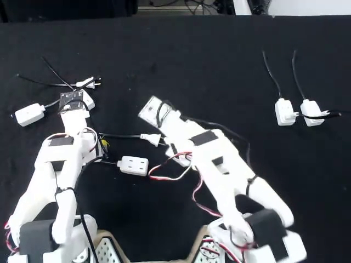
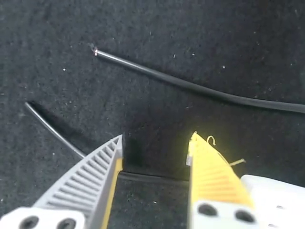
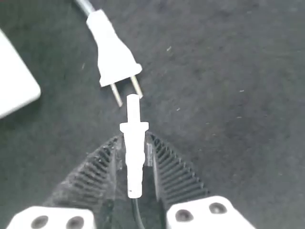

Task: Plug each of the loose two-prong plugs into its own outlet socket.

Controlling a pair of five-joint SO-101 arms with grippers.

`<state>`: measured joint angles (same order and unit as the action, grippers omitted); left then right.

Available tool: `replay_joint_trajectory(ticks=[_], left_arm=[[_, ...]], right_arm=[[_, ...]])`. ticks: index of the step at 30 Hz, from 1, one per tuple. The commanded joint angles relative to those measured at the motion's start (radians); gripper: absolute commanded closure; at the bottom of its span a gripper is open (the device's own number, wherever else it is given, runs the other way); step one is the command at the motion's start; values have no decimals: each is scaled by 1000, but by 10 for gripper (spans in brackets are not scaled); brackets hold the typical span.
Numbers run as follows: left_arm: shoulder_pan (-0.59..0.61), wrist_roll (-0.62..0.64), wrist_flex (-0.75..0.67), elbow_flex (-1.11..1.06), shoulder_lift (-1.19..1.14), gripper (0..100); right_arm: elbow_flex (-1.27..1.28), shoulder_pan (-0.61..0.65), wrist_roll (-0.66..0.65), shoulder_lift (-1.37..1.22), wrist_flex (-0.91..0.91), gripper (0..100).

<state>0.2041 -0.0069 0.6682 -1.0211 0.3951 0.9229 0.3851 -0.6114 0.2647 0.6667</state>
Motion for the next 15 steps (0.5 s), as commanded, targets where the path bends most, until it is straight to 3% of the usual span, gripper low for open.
replay_joint_trajectory(ticks=[1,5,9,15], left_arm=[[10,9,-5,4,23,777],[10,11,-5,-2,23,777],[8,8,-11,-12,26,777],[7,8,-11,-8,28,777]], right_arm=[[-31,14,-46,-81,-34,931],[-110,8,-51,-180,14,904],[-189,-20,-51,-232,74,975],[-160,-71,-9,-107,80,988]])
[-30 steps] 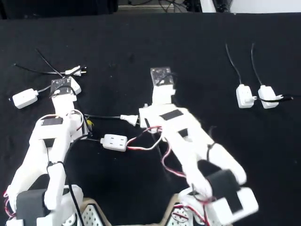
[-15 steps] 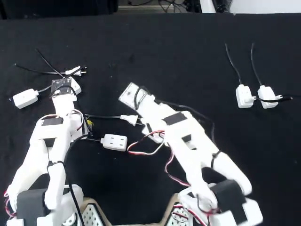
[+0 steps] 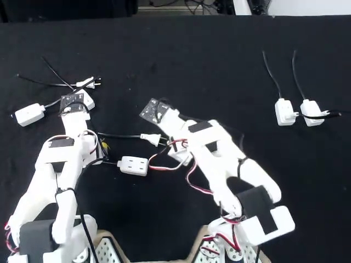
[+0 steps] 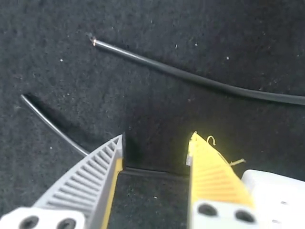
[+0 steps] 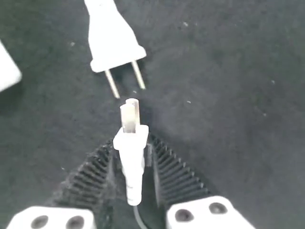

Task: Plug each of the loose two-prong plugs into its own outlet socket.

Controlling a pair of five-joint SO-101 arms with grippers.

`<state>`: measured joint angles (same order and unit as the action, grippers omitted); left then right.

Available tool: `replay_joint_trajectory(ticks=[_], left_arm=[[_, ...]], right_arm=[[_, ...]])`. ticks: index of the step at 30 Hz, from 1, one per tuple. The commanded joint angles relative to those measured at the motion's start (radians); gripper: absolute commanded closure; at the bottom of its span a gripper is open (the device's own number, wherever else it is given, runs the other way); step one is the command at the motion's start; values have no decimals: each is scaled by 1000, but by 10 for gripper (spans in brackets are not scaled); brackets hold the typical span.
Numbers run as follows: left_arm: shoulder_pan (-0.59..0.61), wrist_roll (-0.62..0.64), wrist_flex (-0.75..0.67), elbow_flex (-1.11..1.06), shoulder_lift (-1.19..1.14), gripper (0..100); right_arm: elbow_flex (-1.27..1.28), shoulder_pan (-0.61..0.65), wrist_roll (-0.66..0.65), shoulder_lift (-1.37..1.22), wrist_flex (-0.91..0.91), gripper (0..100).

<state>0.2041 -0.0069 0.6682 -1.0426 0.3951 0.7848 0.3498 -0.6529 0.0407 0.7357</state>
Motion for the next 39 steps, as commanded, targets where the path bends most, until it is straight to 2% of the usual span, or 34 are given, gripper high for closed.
replay_joint_trajectory(ticks=[1,6,9,17,23,27,30,39], left_arm=[[5,8,-11,13,31,777],[12,12,2,8,37,777],[8,14,46,18,61,777],[2,14,60,-116,385,777],[-4,46,61,-246,680,777],[-85,43,68,-329,848,777],[-137,43,68,-386,965,777],[-150,44,140,-444,1188,777]], right_arm=[[2,-31,55,165,11,988],[162,107,92,432,9,988],[240,199,198,541,-32,988],[394,411,373,572,-322,988],[466,439,446,572,-489,988],[495,439,505,572,-568,988],[504,439,511,572,-591,988],[510,532,511,559,-586,988]])
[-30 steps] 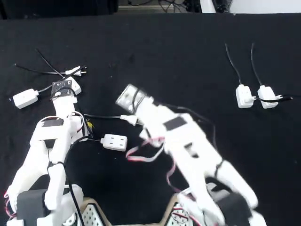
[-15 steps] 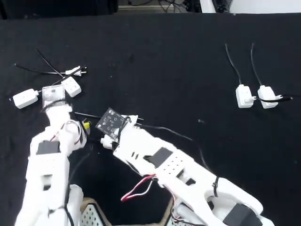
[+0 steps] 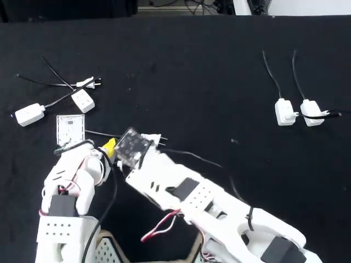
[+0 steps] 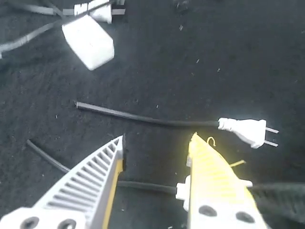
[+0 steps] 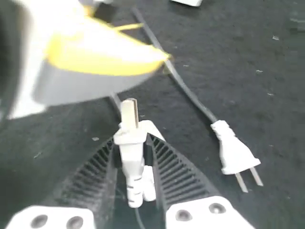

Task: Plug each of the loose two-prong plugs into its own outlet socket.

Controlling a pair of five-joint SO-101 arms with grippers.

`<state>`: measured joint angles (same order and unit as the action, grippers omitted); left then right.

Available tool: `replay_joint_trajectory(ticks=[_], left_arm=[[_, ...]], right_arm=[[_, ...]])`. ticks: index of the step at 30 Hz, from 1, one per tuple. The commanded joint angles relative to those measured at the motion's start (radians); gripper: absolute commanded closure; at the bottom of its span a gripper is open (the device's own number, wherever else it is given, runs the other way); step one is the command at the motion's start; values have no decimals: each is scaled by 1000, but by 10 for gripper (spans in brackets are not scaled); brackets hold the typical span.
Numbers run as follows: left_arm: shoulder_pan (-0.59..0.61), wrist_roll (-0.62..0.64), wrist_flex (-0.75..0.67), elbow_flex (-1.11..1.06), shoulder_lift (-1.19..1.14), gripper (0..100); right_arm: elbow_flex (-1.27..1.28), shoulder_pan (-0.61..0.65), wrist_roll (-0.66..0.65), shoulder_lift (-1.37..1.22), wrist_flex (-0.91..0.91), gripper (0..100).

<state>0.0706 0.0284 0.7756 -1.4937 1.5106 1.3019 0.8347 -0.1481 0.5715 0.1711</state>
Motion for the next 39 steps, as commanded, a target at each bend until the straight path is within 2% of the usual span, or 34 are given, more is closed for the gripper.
replay_joint_trajectory(ticks=[1,8,16,30,35,39], left_arm=[[-16,9,40,5,89,777],[-87,-40,49,-61,173,777],[-74,-57,52,-74,198,777],[-73,-57,52,-74,198,777],[-73,-57,52,-76,198,777],[-82,-57,46,-97,198,777]], right_arm=[[-10,49,6,18,-23,988],[-24,46,11,27,-20,988],[21,46,9,213,60,988],[122,46,12,440,60,988],[119,46,95,475,91,988],[119,41,109,475,92,988]])
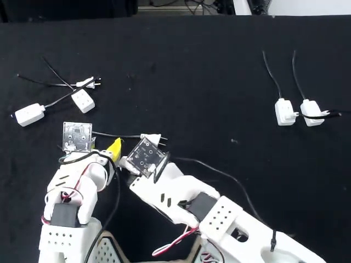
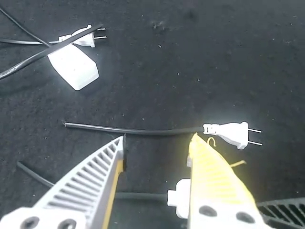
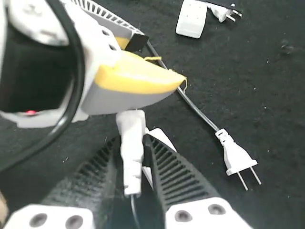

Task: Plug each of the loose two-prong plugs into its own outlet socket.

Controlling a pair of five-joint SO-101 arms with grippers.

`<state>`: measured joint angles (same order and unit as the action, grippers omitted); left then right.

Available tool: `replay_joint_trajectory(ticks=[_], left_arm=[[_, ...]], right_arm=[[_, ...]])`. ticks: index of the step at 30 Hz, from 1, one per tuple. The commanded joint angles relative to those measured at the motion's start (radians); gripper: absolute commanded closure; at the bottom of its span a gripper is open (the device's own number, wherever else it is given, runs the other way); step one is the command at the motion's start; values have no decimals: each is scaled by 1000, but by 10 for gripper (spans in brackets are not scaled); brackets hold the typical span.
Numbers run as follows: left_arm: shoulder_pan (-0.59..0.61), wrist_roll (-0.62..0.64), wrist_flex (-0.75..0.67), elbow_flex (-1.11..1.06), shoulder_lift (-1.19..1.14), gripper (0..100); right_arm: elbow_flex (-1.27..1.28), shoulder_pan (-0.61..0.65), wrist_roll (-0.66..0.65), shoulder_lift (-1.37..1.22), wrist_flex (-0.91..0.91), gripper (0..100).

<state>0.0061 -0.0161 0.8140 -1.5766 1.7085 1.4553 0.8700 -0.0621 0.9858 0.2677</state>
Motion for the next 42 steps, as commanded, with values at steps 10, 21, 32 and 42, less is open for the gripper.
replay_joint_trajectory(ticks=[10,21,32,42], left_arm=[[-19,-12,8,-30,-2,777],[-87,-14,6,-50,-5,777],[-87,-14,6,-44,-8,777],[-85,-18,11,10,-130,777]], right_arm=[[-38,-40,25,65,-9,988],[-38,-37,25,67,-8,988],[-39,-11,23,67,-3,987],[-39,-31,17,67,-3,987]])
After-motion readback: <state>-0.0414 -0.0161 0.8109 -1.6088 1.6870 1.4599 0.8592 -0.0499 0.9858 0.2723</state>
